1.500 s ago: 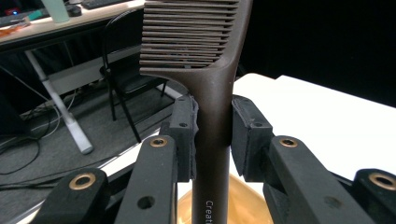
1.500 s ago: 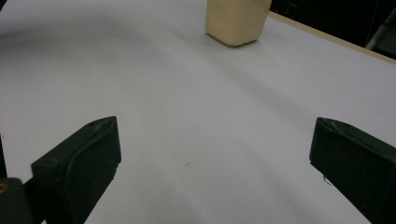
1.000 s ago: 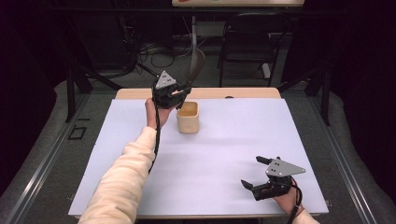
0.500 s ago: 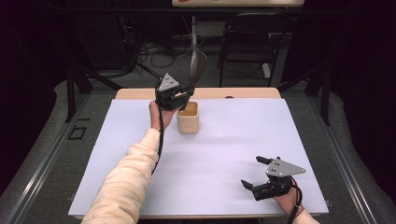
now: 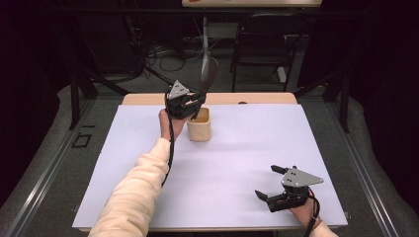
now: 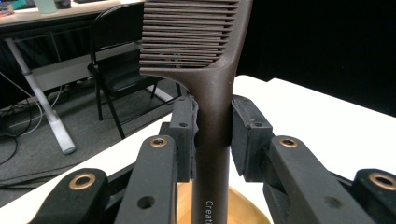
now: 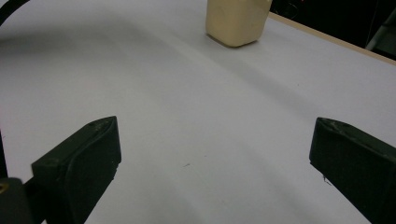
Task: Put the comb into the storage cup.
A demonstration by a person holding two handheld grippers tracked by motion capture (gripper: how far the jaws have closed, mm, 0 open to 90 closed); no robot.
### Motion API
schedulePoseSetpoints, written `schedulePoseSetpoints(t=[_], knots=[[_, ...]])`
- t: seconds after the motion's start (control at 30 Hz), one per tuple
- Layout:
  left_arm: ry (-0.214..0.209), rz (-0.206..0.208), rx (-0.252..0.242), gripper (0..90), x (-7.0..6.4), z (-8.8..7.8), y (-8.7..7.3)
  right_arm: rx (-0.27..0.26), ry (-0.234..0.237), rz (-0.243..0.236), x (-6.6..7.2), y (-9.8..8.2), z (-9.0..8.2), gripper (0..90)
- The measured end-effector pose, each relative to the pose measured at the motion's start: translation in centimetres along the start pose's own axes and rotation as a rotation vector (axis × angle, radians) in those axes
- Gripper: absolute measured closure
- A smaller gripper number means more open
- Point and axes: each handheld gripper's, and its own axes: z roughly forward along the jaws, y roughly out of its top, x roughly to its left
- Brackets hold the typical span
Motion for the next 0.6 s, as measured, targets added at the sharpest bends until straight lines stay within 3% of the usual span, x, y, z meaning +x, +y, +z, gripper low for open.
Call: schedulePoseSetpoints(t=[0.6], knots=[[-0.007, -0.017, 0.007, 72.2, 0.08, 0.28, -0.61, -0.004, 0.001, -0.003, 0.02, 0.03, -0.06, 1.8]])
